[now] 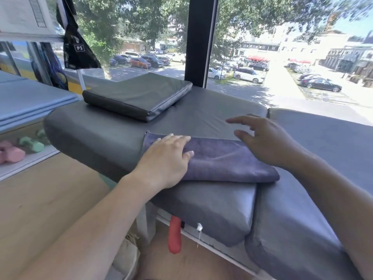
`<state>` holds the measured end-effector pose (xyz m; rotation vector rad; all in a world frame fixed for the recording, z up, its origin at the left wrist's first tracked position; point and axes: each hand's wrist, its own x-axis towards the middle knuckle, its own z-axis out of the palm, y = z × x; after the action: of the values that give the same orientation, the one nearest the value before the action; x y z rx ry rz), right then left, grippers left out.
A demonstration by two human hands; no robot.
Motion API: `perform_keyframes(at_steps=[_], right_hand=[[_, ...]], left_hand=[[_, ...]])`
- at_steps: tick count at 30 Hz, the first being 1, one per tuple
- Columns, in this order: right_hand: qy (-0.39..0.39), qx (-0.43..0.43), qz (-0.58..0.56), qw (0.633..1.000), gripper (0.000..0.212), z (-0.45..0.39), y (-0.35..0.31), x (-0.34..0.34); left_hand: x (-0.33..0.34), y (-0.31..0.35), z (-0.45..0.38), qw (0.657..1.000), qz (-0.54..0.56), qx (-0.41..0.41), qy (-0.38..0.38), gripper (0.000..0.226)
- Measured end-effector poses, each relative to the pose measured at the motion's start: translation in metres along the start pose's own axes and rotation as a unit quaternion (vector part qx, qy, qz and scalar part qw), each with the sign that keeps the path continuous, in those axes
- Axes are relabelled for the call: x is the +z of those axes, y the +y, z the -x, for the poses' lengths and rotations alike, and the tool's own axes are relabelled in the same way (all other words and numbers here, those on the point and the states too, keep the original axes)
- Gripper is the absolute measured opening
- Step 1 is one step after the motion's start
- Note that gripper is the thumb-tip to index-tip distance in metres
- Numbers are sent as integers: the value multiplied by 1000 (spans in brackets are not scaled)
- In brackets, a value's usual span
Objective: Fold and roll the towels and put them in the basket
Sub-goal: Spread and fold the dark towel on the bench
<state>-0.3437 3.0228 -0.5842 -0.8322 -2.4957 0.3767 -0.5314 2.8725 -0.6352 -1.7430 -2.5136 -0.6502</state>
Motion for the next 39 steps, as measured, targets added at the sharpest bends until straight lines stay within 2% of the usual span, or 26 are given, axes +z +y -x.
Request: perform_keyframes(at_steps=[3,6,8,10,12,16,20,23,25,27,29,31,34,39], right_hand=[[-130,-78,42,988,44,5,-28,26],[-242,-42,84,966,62,4,-26,48],[-270,-11,99,958,72,4,-18,52],[-274,13,91,957,78,1,-9,51],[-275,34,89,957,79,-4,0,50],[-264,49,94,959,77,-10,14,52],[-251,47,66,964,81,-16,22,49],[-210,53,61,974,81,-16,29,56],[-158,56,58,984,75,-16,33,63],[-105,50,43,992,65,-17,41,66],[-56,44,31,997,50,-19,50,67],[0,39,50,998,34,-22,59,64],[37,44,64,996,18,-25,74,53],[51,50,38,997,22,-28,85,49]], left_hand=[[5,-6,0,997,-56,-5,-56,76],[-2,-14,2,991,-91,-10,-94,103],[-6,-21,2,988,-95,-26,-120,115],[-8,-28,-2,985,-87,-43,-140,111],[-8,-33,-6,985,-69,-60,-146,96],[-3,-43,-13,987,-64,-85,-119,78],[1,-46,-16,990,-67,-86,-89,77],[4,-47,-18,990,-68,-91,-80,78],[6,-48,-20,992,-60,-98,-52,72],[8,-51,-24,995,-27,-97,11,56],[5,-54,-27,994,13,-76,74,38],[2,-58,-29,991,55,-60,103,25],[-1,-65,-33,986,102,-66,114,11],[0,-75,-43,990,115,-33,74,7]])
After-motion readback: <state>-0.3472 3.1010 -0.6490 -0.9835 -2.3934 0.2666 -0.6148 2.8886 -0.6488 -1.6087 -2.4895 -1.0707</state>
